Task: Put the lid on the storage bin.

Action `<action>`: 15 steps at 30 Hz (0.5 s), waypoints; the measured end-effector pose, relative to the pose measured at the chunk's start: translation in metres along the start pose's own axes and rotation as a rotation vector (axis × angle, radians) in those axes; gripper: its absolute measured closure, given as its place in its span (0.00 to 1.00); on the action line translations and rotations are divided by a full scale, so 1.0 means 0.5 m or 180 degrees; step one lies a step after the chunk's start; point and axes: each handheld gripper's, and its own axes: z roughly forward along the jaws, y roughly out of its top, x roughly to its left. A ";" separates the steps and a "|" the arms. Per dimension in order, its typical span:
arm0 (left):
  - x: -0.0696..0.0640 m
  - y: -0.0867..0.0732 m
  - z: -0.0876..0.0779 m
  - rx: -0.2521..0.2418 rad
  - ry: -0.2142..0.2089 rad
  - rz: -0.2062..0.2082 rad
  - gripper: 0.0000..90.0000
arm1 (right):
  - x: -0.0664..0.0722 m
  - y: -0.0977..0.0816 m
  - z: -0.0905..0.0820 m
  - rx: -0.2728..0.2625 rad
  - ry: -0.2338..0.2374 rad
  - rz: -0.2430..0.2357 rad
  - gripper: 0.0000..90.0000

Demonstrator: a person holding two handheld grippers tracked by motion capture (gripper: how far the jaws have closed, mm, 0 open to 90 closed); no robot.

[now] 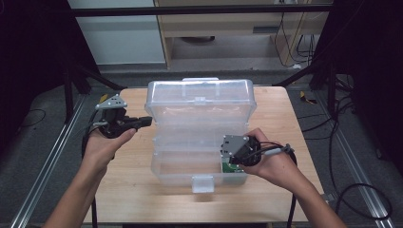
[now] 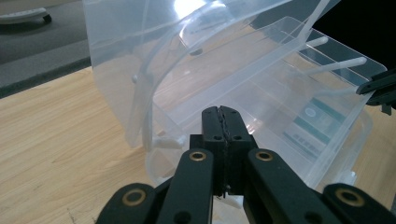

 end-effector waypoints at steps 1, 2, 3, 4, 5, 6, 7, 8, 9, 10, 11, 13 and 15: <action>0.001 0.001 0.001 -0.0024 -0.0014 -0.0036 1.00 | 0.000 0.000 0.000 0.0003 0.0007 0.0002 0.91; 0.001 0.001 0.001 -0.0024 -0.0014 -0.0036 1.00 | 0.000 0.000 0.000 0.0003 0.0007 0.0002 0.91; 0.003 0.002 0.001 -0.0031 -0.0007 -0.0047 1.00 | 0.001 0.000 0.000 0.0005 0.0008 0.0003 0.91; 0.003 0.002 0.001 -0.0031 -0.0007 -0.0047 1.00 | 0.002 0.000 0.000 0.0004 0.0006 0.0001 0.91; 0.004 0.002 0.000 -0.0025 0.0002 -0.0049 1.00 | 0.002 0.000 0.000 0.0004 0.0006 0.0001 0.91; 0.006 0.003 -0.002 -0.0022 0.0014 -0.0044 1.00 | 0.003 -0.001 0.000 0.0001 -0.0002 -0.0002 0.91; 0.006 0.003 -0.003 -0.0032 0.0020 -0.0049 1.00 | 0.003 -0.001 0.000 0.0002 0.0003 -0.0003 0.90; 0.006 0.003 -0.003 -0.0032 0.0020 -0.0049 1.00 | 0.004 -0.002 0.000 0.0000 0.0005 -0.0002 0.90; 0.007 0.004 -0.005 -0.0053 0.0025 -0.0063 1.00 | 0.004 -0.002 0.000 -0.0003 0.0006 0.0000 0.90; 0.007 0.004 -0.005 -0.0053 0.0025 -0.0063 1.00 | 0.004 -0.002 0.000 -0.0003 0.0006 0.0000 0.90; 0.007 0.004 -0.006 -0.0057 0.0025 -0.0075 1.00 | 0.005 -0.001 0.001 -0.0004 0.0018 -0.0005 0.90; 0.006 0.003 -0.006 -0.0062 0.0033 -0.0082 1.00 | 0.006 -0.002 0.001 -0.0002 0.0019 -0.0003 0.90; 0.005 0.003 -0.007 -0.0066 0.0028 -0.0086 1.00 | 0.007 -0.002 0.001 -0.0006 0.0018 -0.0002 0.90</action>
